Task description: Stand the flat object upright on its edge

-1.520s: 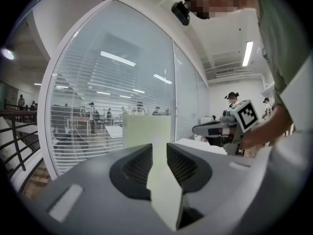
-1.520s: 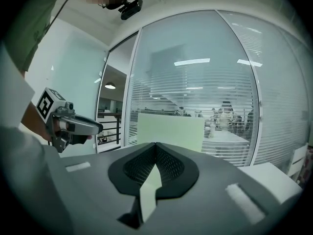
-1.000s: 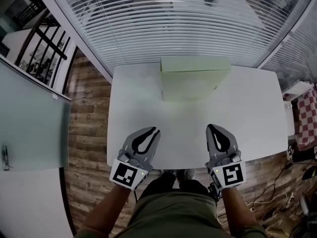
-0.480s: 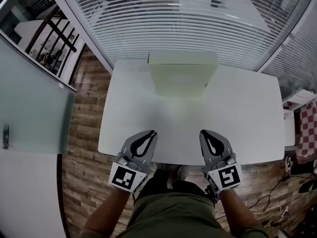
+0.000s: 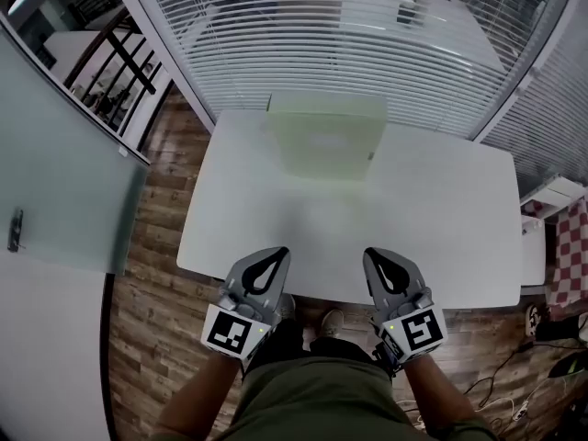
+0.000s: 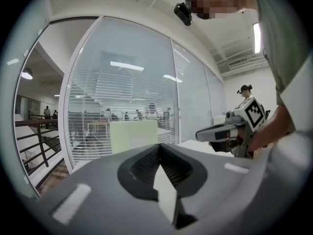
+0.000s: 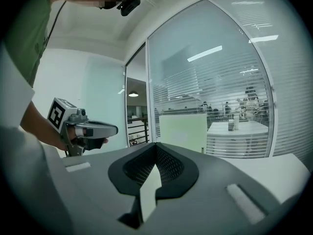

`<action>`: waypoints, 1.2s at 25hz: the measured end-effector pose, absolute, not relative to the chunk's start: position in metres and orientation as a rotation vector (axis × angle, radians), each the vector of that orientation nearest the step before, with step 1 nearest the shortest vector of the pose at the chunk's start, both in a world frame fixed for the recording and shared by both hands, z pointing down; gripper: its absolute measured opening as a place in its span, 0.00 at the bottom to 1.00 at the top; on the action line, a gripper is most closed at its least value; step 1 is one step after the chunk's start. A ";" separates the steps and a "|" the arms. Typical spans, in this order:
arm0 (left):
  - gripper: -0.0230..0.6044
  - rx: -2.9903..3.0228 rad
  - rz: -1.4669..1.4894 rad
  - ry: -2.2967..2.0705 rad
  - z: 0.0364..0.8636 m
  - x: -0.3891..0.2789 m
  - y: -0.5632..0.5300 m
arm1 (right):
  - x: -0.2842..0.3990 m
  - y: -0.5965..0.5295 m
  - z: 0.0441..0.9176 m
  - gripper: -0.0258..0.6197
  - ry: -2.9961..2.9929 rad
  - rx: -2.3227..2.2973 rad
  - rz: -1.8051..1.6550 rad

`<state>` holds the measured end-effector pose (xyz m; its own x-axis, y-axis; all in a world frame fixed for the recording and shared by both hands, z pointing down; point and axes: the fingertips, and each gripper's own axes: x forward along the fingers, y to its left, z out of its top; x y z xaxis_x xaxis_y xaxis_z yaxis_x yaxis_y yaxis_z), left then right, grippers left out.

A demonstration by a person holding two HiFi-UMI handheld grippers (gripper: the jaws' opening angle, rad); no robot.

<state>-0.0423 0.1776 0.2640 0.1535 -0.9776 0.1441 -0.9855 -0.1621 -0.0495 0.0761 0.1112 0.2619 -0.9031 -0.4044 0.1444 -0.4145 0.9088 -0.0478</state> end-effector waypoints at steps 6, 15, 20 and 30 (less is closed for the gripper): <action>0.03 2.355 0.138 -1.979 0.249 -0.034 0.178 | 0.073 0.123 0.260 0.05 -2.941 0.598 0.083; 0.03 2.402 0.136 -1.904 0.252 -0.044 0.178 | 0.058 0.131 0.270 0.05 -2.893 0.626 0.103; 0.03 2.408 0.138 -1.871 0.260 -0.054 0.180 | 0.047 0.135 0.272 0.05 -2.879 0.639 0.103; 0.03 2.426 0.129 -1.852 0.261 -0.059 0.182 | 0.041 0.143 0.277 0.05 -2.855 0.660 0.084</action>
